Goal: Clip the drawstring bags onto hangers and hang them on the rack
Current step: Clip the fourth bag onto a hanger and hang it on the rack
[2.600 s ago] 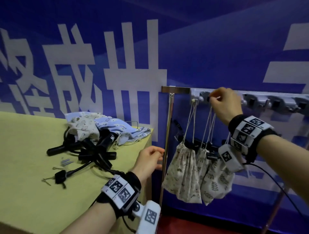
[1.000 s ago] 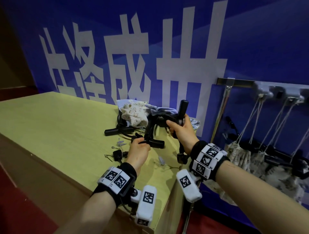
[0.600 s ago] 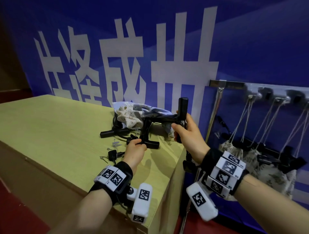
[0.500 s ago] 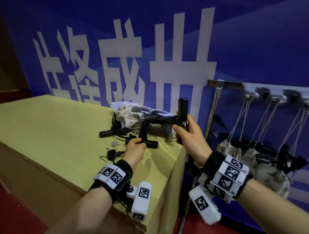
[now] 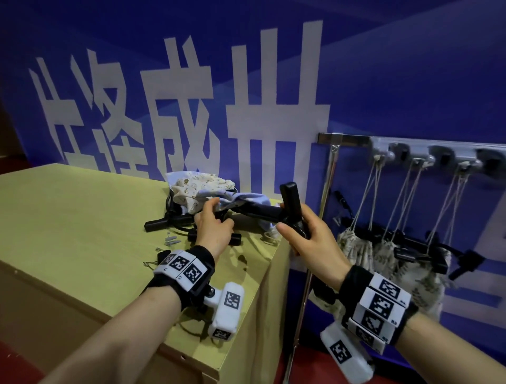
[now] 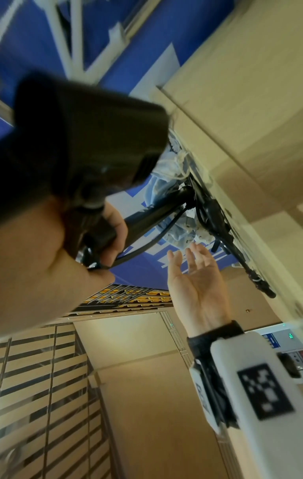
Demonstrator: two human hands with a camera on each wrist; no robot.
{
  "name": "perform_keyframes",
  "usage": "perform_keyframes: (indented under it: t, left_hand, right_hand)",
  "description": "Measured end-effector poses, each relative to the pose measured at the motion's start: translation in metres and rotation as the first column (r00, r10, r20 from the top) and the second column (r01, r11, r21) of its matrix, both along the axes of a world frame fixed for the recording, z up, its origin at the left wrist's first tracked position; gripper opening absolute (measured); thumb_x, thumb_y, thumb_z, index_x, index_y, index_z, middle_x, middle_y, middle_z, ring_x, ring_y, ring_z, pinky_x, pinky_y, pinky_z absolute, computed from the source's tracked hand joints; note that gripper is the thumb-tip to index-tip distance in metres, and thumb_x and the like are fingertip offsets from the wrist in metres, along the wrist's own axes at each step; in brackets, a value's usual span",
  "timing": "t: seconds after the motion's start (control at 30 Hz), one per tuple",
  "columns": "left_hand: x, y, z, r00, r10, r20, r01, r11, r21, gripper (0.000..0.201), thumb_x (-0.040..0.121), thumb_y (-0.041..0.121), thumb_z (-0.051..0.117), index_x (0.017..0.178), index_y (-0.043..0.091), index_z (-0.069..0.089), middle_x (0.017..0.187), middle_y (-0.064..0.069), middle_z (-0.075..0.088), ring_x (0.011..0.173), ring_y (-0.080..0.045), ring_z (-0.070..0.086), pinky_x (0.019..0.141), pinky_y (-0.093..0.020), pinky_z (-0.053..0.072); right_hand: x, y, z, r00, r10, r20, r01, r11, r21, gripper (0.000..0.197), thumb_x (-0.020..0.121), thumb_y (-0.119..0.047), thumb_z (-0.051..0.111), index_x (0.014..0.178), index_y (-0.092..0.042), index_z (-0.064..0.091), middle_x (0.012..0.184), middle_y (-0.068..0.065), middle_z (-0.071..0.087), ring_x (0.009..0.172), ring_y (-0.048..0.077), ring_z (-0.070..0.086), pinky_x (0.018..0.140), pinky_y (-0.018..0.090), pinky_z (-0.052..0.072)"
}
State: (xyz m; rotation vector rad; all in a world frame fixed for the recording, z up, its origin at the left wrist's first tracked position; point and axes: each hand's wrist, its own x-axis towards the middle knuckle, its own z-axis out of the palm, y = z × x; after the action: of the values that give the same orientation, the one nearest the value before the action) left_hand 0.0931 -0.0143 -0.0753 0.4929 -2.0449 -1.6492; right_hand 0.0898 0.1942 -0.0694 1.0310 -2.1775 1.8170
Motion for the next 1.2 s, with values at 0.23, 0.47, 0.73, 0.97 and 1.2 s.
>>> perform_keyframes:
  t: [0.23,0.47,0.73,0.97,1.2]
  left_hand:
    - [-0.019,0.000,0.012,0.999,-0.051,-0.011,0.050,0.997,-0.057,0.053,0.087,-0.001,0.049,0.135,0.022,0.049,0.135,-0.016,0.048,0.111,-0.028,0.055,0.091,-0.037,0.050]
    - [-0.030,-0.014,0.011,0.992,-0.105,0.071,0.099,0.992,0.073,0.053,0.091,0.007,0.048,0.140,0.026,0.043,0.128,-0.013,0.054,0.102,-0.024,0.056,0.082,-0.034,0.047]
    - [-0.058,-0.010,0.019,0.989,-0.134,0.069,0.095,0.909,0.405,0.018,0.091,0.005,0.044,0.093,0.015,0.059,0.098,-0.004,0.059,0.105,-0.019,0.055,0.091,-0.033,0.042]
    - [-0.043,0.017,0.057,0.940,-0.165,-0.297,0.279,0.876,0.394,0.028,0.096,0.007,0.046,0.121,0.005,0.058,0.104,-0.007,0.066,0.106,-0.019,0.062,0.093,-0.029,0.047]
    - [-0.013,0.025,0.101,0.871,-0.197,-0.451,0.370,0.867,0.334,0.033,0.091,-0.001,0.049,0.122,0.005,0.060,0.096,-0.005,0.070,0.086,-0.012,0.067,0.084,-0.025,0.053]
  right_hand:
    - [-0.004,0.003,-0.016,0.999,-0.006,-0.036,0.010,0.994,0.112,0.040,0.091,-0.031,0.064,0.127,-0.042,0.051,0.106,-0.021,0.067,0.097,-0.007,0.061,0.084,0.018,0.046]
    - [-0.012,-0.026,-0.035,0.995,0.100,0.012,-0.100,0.965,0.244,0.044,0.093,-0.029,0.060,0.134,-0.031,0.044,0.122,-0.010,0.062,0.111,0.001,0.057,0.099,0.029,0.046]
    - [-0.016,-0.002,-0.050,0.994,0.112,0.016,-0.112,0.949,0.296,0.055,0.089,-0.050,0.055,0.139,-0.034,0.040,0.124,-0.012,0.061,0.105,-0.001,0.057,0.095,0.032,0.050]
    - [-0.030,-0.026,-0.039,0.993,0.098,0.069,-0.118,0.889,0.443,0.045,0.100,-0.030,0.048,0.143,-0.025,0.036,0.132,-0.003,0.054,0.117,0.011,0.053,0.095,0.020,0.040]
    - [-0.062,-0.073,-0.039,0.997,-0.013,0.071,-0.020,0.898,0.440,0.048,0.098,-0.033,0.050,0.141,-0.019,0.037,0.136,0.008,0.055,0.121,0.025,0.054,0.100,0.039,0.045]
